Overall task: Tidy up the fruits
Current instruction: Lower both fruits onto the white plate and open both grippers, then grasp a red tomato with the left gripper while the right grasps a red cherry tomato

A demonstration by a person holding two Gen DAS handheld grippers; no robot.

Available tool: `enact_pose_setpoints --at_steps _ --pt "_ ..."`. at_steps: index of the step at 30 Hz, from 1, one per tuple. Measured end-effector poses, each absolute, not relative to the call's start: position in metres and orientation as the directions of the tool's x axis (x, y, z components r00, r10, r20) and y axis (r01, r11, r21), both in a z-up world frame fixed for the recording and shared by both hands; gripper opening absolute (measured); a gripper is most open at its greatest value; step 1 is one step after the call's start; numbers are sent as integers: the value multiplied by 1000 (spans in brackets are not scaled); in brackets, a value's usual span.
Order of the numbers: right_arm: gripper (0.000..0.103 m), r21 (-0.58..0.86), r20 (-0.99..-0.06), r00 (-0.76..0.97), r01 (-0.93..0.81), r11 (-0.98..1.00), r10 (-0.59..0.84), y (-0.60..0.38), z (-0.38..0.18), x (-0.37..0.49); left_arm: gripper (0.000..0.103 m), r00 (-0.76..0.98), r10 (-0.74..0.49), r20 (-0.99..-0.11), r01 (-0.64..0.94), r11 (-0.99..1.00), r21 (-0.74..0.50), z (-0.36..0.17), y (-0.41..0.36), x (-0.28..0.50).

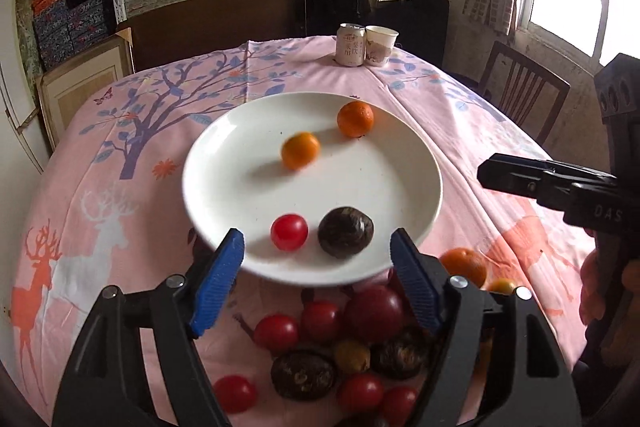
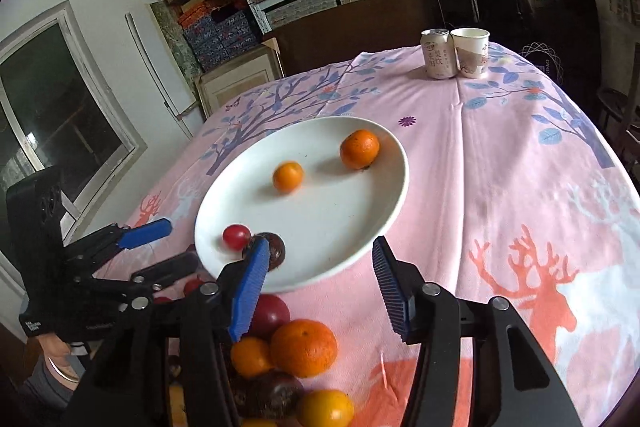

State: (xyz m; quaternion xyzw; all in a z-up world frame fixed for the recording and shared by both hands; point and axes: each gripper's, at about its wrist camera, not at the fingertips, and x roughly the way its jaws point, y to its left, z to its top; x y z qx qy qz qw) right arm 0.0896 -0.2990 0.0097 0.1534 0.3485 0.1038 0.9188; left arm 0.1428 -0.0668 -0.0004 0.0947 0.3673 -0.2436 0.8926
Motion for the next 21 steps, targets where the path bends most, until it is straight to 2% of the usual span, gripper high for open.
enact_pose_setpoints --at_steps 4,11,14,16,18,21 --pt "55 325 -634 728 -57 944 262 -310 -11 55 73 638 -323 -699 491 870 45 -6 -27 101" --pt "55 378 -664 696 -3 926 274 -323 -45 23 72 605 -230 -763 447 890 86 -45 6 83" --pt "55 368 -666 696 -7 930 269 -318 -46 18 65 607 -225 -762 450 888 97 -54 1 87" --pt "55 356 -663 699 -18 934 267 -313 -44 15 43 597 -221 -771 455 885 98 -59 -5 94" --pt "55 344 -660 701 -36 938 269 -309 -40 12 33 587 -221 -779 450 889 87 -63 -5 101" --pt "55 322 -661 700 -61 945 271 -305 -38 7 31 581 -254 -773 458 887 53 -62 -2 100"
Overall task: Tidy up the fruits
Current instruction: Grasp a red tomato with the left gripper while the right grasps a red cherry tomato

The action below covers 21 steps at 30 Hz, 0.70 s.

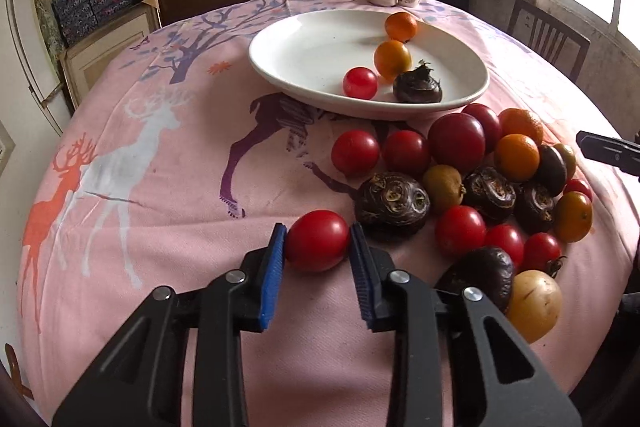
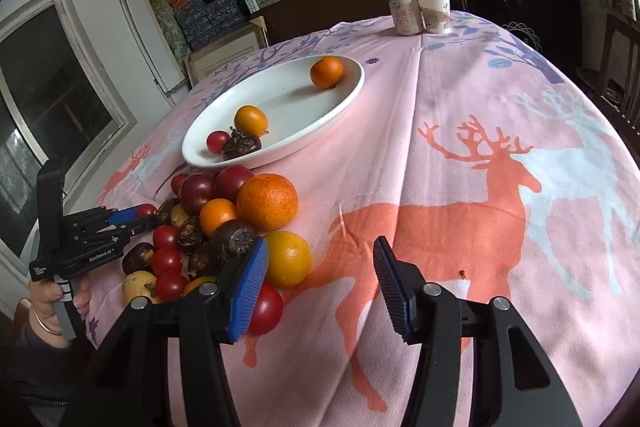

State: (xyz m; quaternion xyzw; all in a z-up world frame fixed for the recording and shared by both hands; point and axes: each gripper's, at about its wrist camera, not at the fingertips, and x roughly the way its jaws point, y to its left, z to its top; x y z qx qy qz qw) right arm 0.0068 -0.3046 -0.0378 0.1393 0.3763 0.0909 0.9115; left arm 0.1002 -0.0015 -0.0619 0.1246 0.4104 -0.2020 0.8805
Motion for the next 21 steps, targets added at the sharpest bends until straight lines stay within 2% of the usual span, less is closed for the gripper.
enact_pose_setpoints --at_steps 7,14,16,21 --pt "55 245 -682 683 -122 962 261 -285 -38 4 30 635 -289 -717 419 908 5 -53 13 88" --pt "47 315 -713 615 -149 937 337 -277 -47 26 31 632 -295 -716 417 909 -6 -53 13 88" --pt "38 331 -716 604 -146 932 349 -279 -49 30 31 633 -296 -716 416 909 -8 -54 13 88" --pt "38 391 -665 633 -158 907 397 -287 -41 23 31 646 -302 -701 400 916 -25 -49 17 87"
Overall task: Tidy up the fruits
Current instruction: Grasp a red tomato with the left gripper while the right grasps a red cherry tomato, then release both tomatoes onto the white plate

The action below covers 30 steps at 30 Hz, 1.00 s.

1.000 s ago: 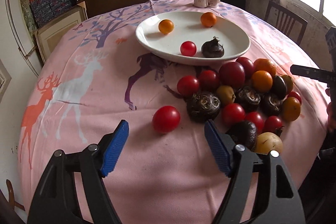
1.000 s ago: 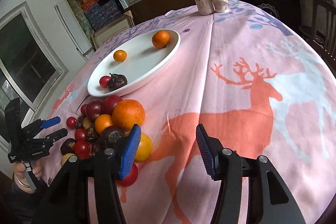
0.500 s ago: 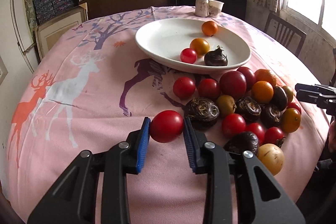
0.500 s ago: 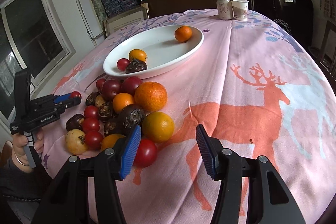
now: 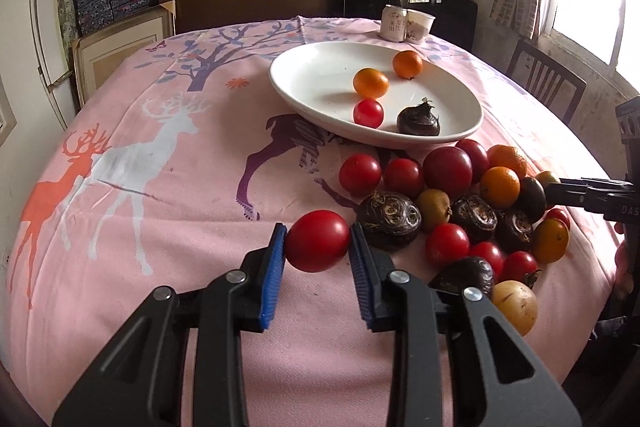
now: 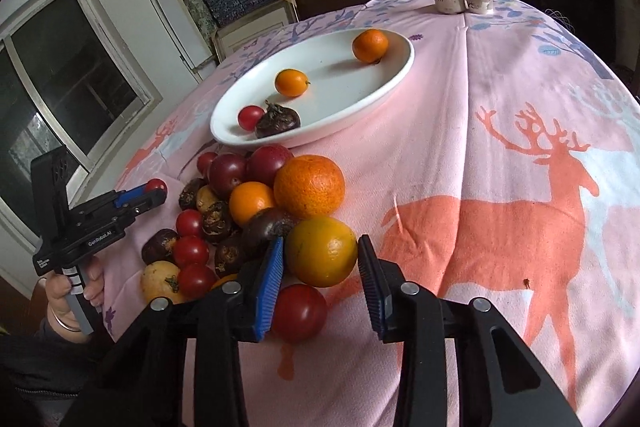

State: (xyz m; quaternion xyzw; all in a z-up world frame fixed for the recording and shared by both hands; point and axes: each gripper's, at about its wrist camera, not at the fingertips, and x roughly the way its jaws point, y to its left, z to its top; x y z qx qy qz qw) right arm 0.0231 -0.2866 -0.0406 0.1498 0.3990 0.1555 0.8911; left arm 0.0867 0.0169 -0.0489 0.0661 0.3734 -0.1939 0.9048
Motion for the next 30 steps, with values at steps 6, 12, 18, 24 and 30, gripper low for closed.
enact_pose_setpoints --at_steps 6,12,18,24,30 --pt "38 399 -610 687 -164 902 395 -300 -3 34 31 672 -344 -655 428 903 -35 -14 7 97" --pt "38 422 -601 693 -148 894 398 -303 12 90 31 675 -351 -649 456 890 -7 7 -33 145" --pt "39 414 -644 668 -103 904 372 -294 -4 139 31 630 -322 -706 460 888 5 -11 -65 195" --pt "51 401 -631 689 -105 910 357 -291 1 134 54 634 -301 -712 433 902 4 -18 -61 197" --pt "51 388 -615 704 -123 914 355 -297 3 85 58 627 -339 -701 478 879 3 -7 -41 141"
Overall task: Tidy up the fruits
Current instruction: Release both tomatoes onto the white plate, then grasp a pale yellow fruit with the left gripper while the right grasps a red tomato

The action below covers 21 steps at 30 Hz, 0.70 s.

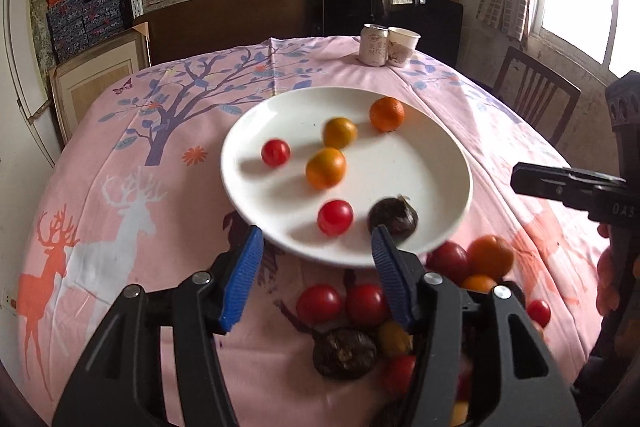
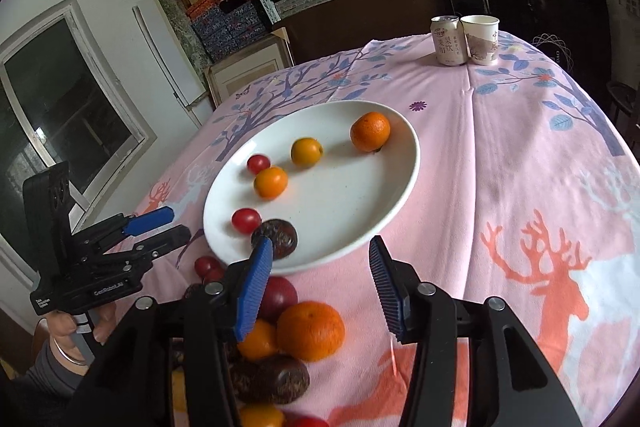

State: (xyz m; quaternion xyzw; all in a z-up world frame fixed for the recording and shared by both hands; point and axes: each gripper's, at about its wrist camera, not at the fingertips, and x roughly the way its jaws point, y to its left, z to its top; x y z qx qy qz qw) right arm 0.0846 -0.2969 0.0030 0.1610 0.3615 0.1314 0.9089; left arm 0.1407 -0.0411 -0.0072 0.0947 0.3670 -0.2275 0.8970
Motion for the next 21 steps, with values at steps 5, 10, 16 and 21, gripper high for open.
enact_pose_setpoints --at_steps 5,10,16,21 --pt "54 389 -624 708 -84 917 330 -311 -11 41 58 583 -377 -719 581 812 45 -16 -31 64" --pt "54 402 -637 704 -46 915 315 -320 -27 14 58 548 -414 -727 656 752 66 -30 -33 5" --pt "54 403 -653 686 -42 914 320 -314 -39 3 45 501 -422 -756 682 730 45 -52 -54 -11" --pt "54 376 -659 684 -60 925 312 -306 -38 -6 45 511 -383 -770 647 761 51 -70 -63 4"
